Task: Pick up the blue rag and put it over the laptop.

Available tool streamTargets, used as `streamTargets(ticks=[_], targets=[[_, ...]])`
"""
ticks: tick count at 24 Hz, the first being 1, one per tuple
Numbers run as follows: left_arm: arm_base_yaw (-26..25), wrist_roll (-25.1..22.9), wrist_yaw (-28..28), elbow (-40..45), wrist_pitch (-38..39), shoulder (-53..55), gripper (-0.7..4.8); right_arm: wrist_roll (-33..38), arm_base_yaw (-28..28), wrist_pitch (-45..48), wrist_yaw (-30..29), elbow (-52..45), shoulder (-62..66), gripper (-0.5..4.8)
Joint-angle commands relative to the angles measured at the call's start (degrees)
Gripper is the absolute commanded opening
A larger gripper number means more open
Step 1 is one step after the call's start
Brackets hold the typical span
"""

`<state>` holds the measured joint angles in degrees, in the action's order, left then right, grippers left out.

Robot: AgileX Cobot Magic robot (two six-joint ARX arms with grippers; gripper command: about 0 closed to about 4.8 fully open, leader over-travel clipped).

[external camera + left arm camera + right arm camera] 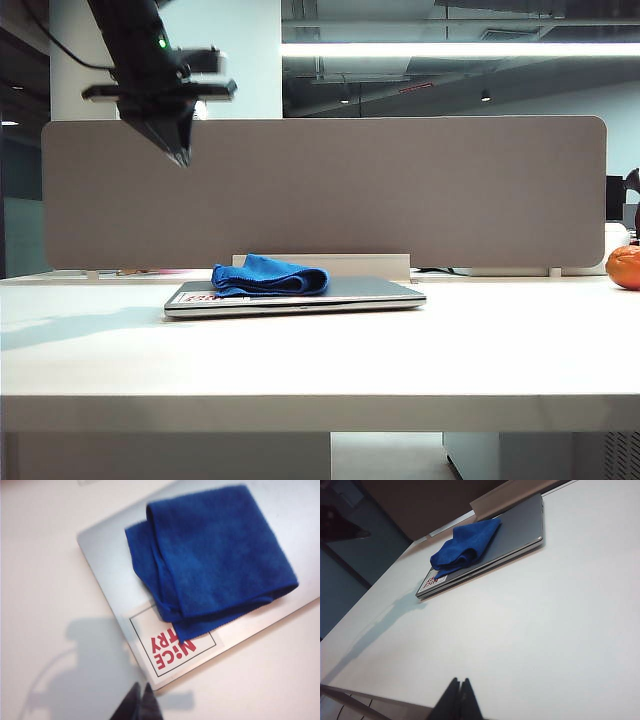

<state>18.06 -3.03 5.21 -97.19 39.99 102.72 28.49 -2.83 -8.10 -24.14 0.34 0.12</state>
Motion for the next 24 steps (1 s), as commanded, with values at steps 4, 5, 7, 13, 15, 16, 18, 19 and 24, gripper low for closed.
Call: streamTargets(ticks=[4, 5, 7, 13, 15, 16, 18, 19, 24], targets=[[0.02, -0.5, -1.01, 7.72, -4.24, -7.26, -0.06, -0.26, 0.04, 0.61, 0.22, -0.28, -0.13, -0.01], [0.02, -0.76, -1.57, 10.14, -5.84, -8.9, -0.06, -0.26, 0.07, 0.61, 0.22, -0.28, -0.13, 0.0], [0.02, -0.9, -1.55, 14.53, -8.41, -11.76, -0.06, -0.26, 0.07, 0.61, 0.24, -0.28, -0.13, 0.0], [0.02, -1.18, -1.6, 28.76, -16.15, -21.57, -0.06, -0.26, 0.07, 0.61, 0.22, -0.28, -0.13, -0.01], [0.02, -1.22, -1.6, 31.76, -16.98, -24.04, -0.06, -0.26, 0.04, 0.61, 0.22, -0.28, -0.13, 0.0], [0.02, -1.22, -1.6, 32.87, -17.03, -25.14, -0.06, -0.24, 0.04, 0.61, 0.22, -0.28, -0.13, -0.01], [0.02, -1.2, -1.6, 34.88, -17.03, -27.36, -0.06, -0.24, 0.04, 0.61, 0.22, -0.28, -0.13, 0.0], [0.02, -1.16, -1.6, 35.6, -16.98, -28.28, -0.06, -0.24, 0.04, 0.61, 0.22, -0.28, -0.13, 0.0], [0.02, -1.05, -1.46, 41.2, -16.98, -35.69, -0.06, -0.22, 0.04, 0.66, 0.22, -0.28, -0.13, 0.0]])
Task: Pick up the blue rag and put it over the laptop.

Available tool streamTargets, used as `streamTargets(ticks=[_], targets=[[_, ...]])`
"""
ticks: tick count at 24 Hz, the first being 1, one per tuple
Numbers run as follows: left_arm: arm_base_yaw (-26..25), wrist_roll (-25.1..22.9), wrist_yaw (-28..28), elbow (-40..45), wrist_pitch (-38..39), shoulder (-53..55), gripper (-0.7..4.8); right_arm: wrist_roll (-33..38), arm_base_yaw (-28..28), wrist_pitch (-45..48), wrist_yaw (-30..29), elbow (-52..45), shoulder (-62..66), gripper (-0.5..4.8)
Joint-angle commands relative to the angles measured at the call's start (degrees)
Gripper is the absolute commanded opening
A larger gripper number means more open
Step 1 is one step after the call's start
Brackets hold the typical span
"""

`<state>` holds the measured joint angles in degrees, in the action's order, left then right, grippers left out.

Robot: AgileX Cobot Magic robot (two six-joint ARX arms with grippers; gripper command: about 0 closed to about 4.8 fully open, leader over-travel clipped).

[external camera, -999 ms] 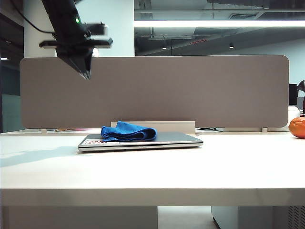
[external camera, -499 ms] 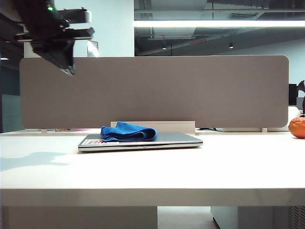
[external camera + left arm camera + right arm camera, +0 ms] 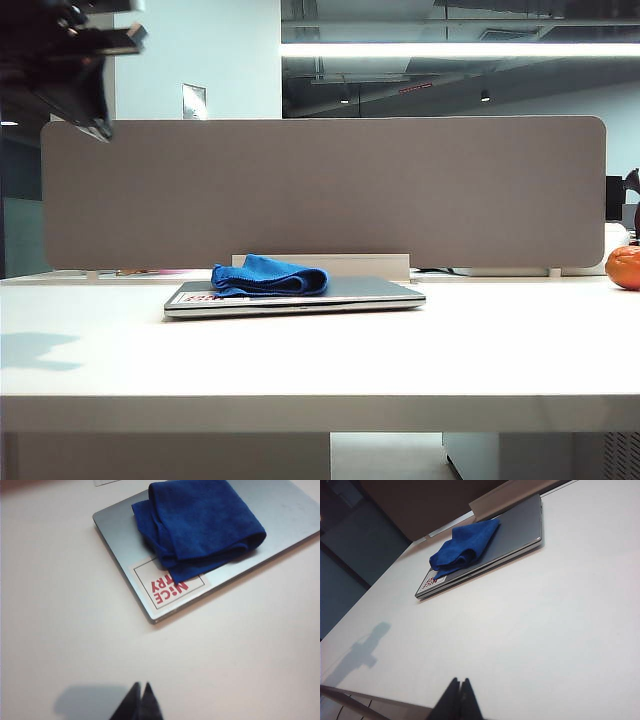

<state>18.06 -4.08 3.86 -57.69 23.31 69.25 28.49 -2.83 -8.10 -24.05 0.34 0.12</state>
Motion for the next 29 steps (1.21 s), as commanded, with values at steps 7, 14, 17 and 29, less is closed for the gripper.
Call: streamTargets(ticks=[7, 14, 17, 29], targets=[[0.02, 0.52, -0.04, 7.28, -0.35, -8.2, -0.06, -0.22, 0.04, 0.66, 0.13, -0.28, -0.13, 0.0], [0.07, 4.24, -0.22, 16.0, -1.86, -16.68, -0.06, -0.22, 0.04, 0.66, 0.13, -0.28, -0.13, 0.0], [0.07, 5.86, -0.24, 18.73, -1.75, -20.2, -0.06, -0.22, 0.04, 0.66, 0.13, -0.28, -0.13, 0.0], [0.09, 10.97, -3.78, 24.98, 4.17, -36.02, -0.06, -0.22, 0.04, 0.66, 0.13, -0.28, -0.13, 0.0]])
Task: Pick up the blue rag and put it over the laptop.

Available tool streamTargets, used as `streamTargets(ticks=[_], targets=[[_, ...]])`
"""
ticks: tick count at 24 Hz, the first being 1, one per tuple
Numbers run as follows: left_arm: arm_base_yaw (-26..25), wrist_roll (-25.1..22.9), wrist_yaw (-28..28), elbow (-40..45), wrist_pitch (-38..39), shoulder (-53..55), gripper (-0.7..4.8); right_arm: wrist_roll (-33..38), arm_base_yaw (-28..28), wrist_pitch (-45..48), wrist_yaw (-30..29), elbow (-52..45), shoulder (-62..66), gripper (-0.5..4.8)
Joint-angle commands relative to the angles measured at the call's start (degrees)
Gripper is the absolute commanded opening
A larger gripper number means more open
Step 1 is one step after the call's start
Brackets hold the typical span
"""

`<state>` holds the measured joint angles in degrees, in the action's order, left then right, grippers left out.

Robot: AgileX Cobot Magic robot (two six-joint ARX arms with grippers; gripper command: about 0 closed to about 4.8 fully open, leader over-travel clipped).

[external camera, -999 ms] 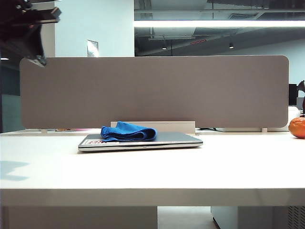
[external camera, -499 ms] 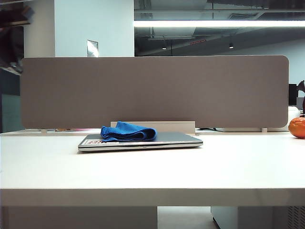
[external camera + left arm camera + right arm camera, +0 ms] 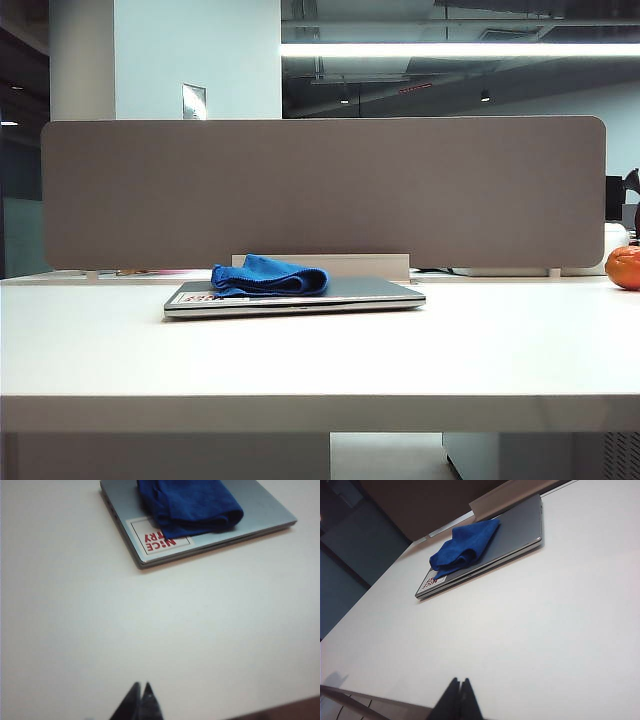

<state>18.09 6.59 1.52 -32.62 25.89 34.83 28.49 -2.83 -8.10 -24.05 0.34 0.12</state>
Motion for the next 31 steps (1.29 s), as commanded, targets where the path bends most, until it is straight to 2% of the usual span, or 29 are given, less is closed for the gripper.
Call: streamTargets(ticks=[1, 19, 27, 31], targets=[[0.07, 0.31, -1.75, -0.09, 2.23, -2.29, -0.06, -0.22, 0.04, 0.66, 0.13, -0.28, -0.13, 0.0], [0.02, -0.59, -0.33, -0.02, 2.95, -4.0, -0.06, -0.22, 0.04, 0.66, 0.13, -0.28, -0.13, 0.0], [-0.83, -0.63, 6.36, 0.79, -2.25, -4.81, -0.06, -0.22, 0.04, 0.66, 0.13, -0.28, -0.13, 0.0], [-4.22, -0.26, 5.51, 4.5, -7.74, -7.45, -0.06, -0.22, 0.04, 0.66, 0.13, -0.28, -0.13, 0.0]])
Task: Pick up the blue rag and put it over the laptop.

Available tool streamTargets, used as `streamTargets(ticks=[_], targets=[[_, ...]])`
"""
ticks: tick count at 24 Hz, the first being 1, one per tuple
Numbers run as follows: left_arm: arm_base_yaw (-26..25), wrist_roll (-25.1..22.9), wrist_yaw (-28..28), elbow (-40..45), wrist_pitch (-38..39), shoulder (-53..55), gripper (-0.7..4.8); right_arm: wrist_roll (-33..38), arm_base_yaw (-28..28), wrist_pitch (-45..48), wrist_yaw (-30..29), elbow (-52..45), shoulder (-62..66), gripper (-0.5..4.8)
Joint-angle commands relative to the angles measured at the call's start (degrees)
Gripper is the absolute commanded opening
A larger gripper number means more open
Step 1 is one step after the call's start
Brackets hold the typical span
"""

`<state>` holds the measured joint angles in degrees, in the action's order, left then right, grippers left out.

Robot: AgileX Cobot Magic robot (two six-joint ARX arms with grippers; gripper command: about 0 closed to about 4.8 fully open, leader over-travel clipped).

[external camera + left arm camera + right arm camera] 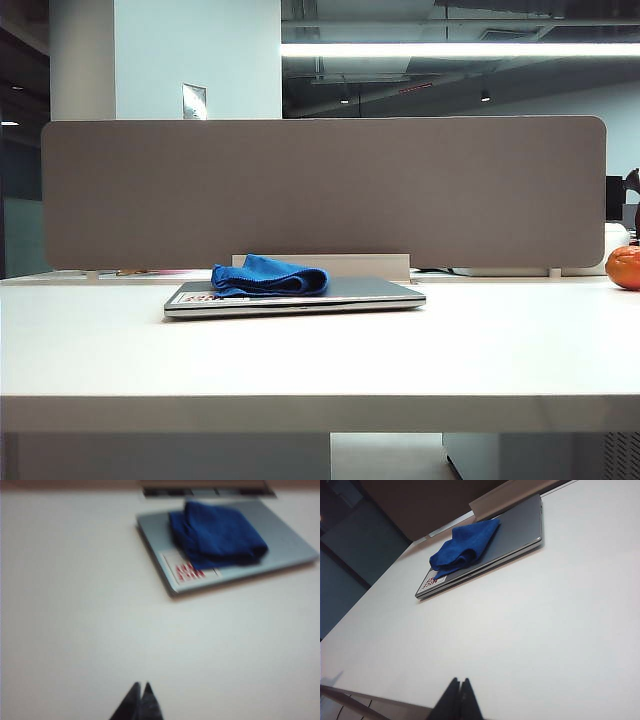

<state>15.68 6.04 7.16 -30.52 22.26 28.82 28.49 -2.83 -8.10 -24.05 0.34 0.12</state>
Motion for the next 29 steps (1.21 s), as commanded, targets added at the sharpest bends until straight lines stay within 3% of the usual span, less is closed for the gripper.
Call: streamTargets(ticks=[1, 4, 7, 24, 29], targets=[[-2.54, 0.44, -0.85, 3.69, -5.44, -2.19, -0.06, -0.22, 0.04, 0.66, 0.13, -0.28, -0.13, 0.0], [-4.96, 0.44, -4.57, 11.58, -11.67, -6.25, -0.06, -0.22, 0.04, 0.66, 0.13, -0.28, -0.13, -0.01], [-5.46, 0.61, -6.64, 14.82, -12.61, -8.76, -0.06, -0.22, 0.04, 0.66, 0.11, -0.28, -0.13, 0.0], [-8.37, 0.63, -5.9, 24.94, -16.41, -21.29, -0.06, -0.22, 0.04, 0.66, 0.13, -0.28, -0.13, 0.0], [-13.42, 0.74, -6.6, 26.67, -16.41, -24.92, -0.06, -0.22, 0.04, 0.66, 0.13, -0.28, -0.13, 0.0]])
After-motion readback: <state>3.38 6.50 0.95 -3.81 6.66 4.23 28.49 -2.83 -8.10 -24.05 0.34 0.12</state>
